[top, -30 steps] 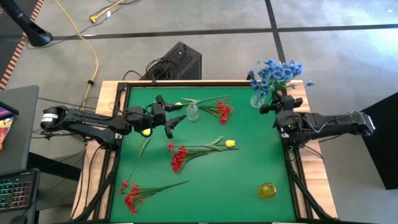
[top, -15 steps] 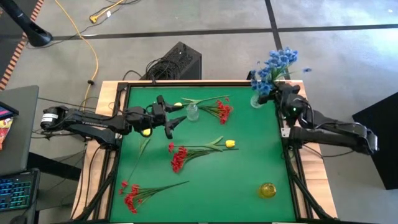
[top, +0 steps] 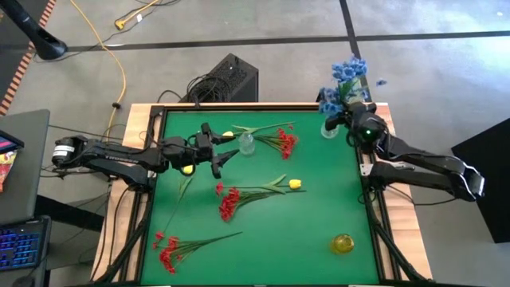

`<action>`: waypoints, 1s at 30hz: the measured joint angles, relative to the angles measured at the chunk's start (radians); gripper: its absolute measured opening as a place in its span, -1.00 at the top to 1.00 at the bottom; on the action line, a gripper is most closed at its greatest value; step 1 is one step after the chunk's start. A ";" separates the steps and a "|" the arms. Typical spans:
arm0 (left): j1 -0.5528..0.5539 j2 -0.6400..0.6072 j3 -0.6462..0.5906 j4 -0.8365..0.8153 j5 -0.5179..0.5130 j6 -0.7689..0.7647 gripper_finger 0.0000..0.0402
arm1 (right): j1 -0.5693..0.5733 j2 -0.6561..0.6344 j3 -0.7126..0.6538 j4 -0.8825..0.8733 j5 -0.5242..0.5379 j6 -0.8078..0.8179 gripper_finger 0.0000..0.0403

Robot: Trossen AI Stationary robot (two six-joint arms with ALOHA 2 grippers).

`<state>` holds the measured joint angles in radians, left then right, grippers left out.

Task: Sort flowers into vase by color
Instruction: Put the blue flowers into the right transparent vase

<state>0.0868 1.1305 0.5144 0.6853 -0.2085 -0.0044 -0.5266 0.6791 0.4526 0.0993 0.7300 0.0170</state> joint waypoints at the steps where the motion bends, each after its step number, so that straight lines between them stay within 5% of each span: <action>1: 0.000 0.000 0.000 0.000 0.000 0.000 -0.06 | 0.000 0.011 0.000 0.001 0.000 0.000 0.82; 30: 0.000 0.000 0.000 -0.024 0.000 0.008 -0.06 | 0.000 0.132 0.000 -0.173 0.031 0.117 0.81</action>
<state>0.0868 1.1305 0.5144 0.6617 -0.2085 0.0032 -0.5262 0.8112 0.4530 -0.0737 0.7605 0.1341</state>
